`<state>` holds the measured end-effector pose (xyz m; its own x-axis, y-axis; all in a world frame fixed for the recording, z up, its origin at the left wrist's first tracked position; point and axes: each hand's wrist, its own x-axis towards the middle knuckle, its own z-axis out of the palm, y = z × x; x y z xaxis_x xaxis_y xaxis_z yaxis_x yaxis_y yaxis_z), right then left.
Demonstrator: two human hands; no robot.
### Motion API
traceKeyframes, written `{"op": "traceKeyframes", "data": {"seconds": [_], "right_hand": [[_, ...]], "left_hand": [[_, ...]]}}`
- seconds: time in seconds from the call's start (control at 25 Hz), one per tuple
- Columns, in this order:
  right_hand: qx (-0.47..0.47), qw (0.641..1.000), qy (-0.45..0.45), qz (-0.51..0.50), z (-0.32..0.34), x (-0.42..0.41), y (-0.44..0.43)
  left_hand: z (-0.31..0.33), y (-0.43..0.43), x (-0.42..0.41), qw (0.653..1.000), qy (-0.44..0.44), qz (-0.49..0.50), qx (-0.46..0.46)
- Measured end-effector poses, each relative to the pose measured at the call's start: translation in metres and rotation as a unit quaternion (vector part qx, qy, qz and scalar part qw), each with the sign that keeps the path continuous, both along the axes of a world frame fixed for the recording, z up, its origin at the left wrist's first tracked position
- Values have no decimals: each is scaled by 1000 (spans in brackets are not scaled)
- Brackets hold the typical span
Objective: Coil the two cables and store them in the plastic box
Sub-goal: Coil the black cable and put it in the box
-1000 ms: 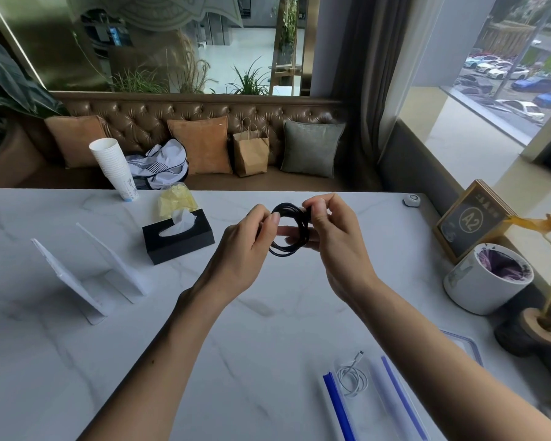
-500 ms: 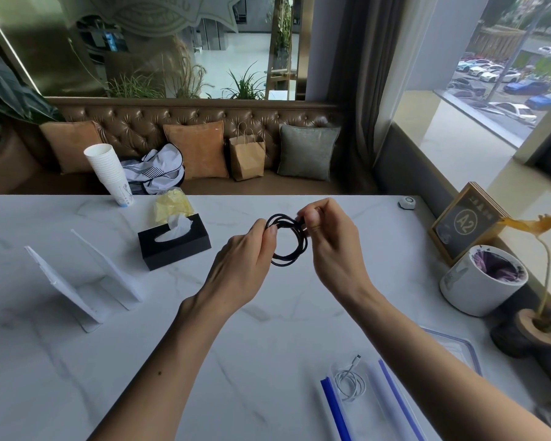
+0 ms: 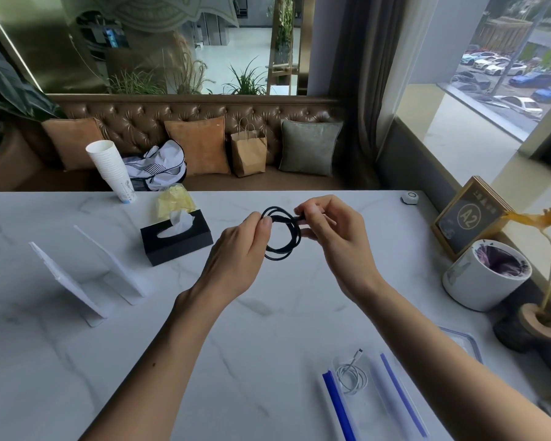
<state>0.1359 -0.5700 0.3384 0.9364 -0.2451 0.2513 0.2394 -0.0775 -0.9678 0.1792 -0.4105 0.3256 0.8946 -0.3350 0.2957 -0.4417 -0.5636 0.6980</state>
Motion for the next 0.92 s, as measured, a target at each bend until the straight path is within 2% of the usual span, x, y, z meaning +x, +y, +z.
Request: {"op": "traceKeyframes", "data": {"seconds": [0.16,0.28,0.48,0.92], "right_hand": [[43,997,38,47,-1,-8,-3],[60,995,70,40,-2,-11,-11],[24,988,150,39,-20,-22,-32],[64,945,317,-42,-110,-79,-85]], "left_hand": [[-2,-7,-2,997,43,-12,-65],[-5,-16,-5,994,72,-32,-75],[-22,-33,-12,979,147,-50,-130],[-115,-89,-60,945,306,-62,-93]]}}
